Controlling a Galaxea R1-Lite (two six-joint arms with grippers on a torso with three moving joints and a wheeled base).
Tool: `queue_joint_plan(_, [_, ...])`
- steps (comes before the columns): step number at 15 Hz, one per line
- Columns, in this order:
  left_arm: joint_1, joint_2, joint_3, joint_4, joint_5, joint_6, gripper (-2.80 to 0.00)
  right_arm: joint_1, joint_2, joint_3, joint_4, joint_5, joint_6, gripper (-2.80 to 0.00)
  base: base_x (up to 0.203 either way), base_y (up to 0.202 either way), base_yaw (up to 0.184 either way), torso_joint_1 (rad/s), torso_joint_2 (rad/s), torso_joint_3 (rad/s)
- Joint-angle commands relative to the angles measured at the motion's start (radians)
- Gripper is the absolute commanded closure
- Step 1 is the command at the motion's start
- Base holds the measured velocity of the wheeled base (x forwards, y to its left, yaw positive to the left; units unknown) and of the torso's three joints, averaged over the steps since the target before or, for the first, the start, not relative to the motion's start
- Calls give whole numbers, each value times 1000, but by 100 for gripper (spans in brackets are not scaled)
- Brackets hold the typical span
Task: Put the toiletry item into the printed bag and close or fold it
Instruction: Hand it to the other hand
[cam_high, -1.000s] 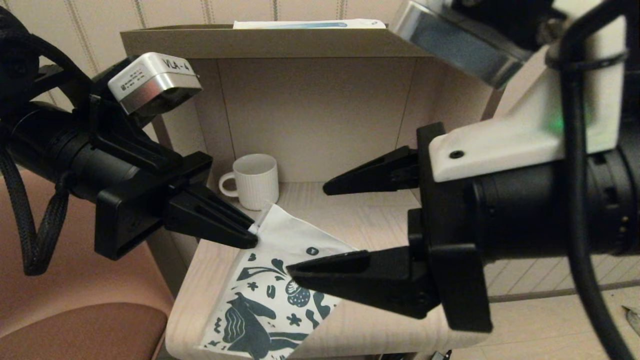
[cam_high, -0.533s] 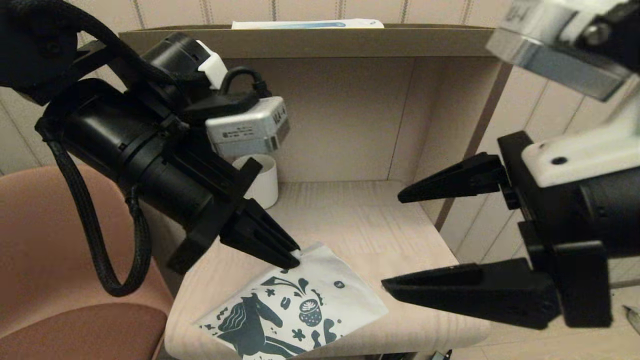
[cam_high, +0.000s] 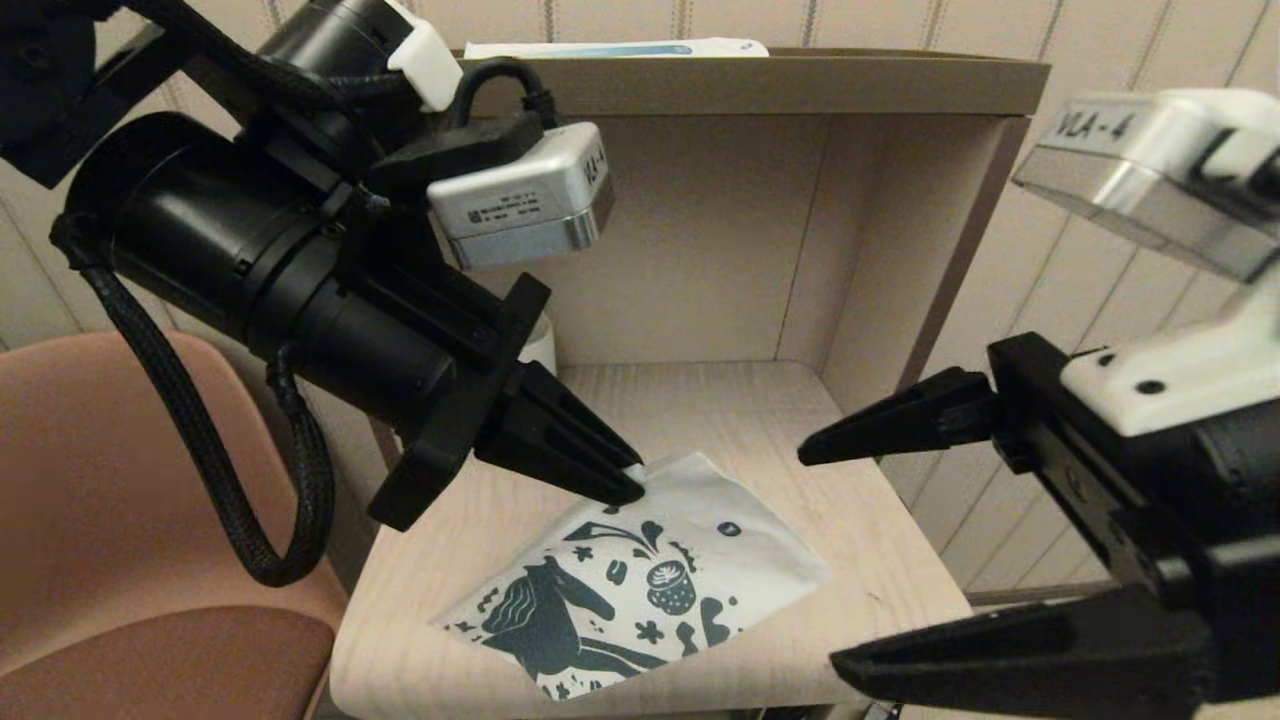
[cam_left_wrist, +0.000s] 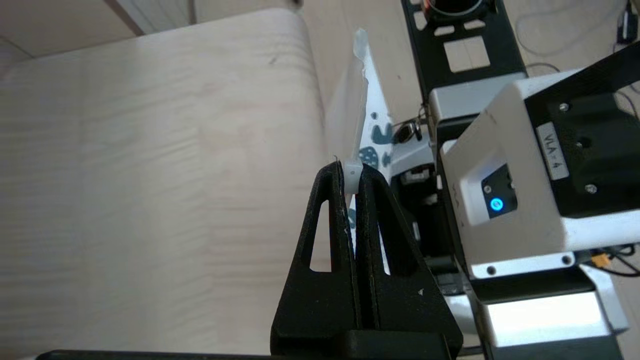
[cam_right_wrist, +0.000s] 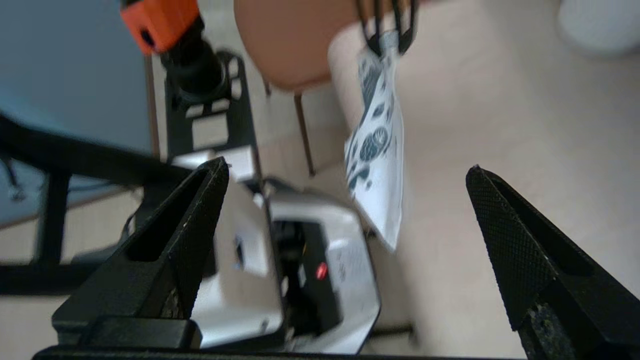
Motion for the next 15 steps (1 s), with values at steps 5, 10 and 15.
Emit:
queue_joint_plan(5, [-12, -44, 1, 16, -4, -45, 0, 3, 55, -39, -42, 36, -4, -280, 0, 0, 0, 0, 0, 0])
queue_joint_plan(10, [-59, -37, 1, 47, 1, -78, 0, -39, 84, -200, 166, 35, -10, -280, 0, 0, 0, 0, 0, 0])
queue_joint_plan(15, [-61, -43, -2, 32, 5, -88, 0, -38, 110, -167, 162, 75, 1, -280, 0, 0, 0, 0, 0, 0])
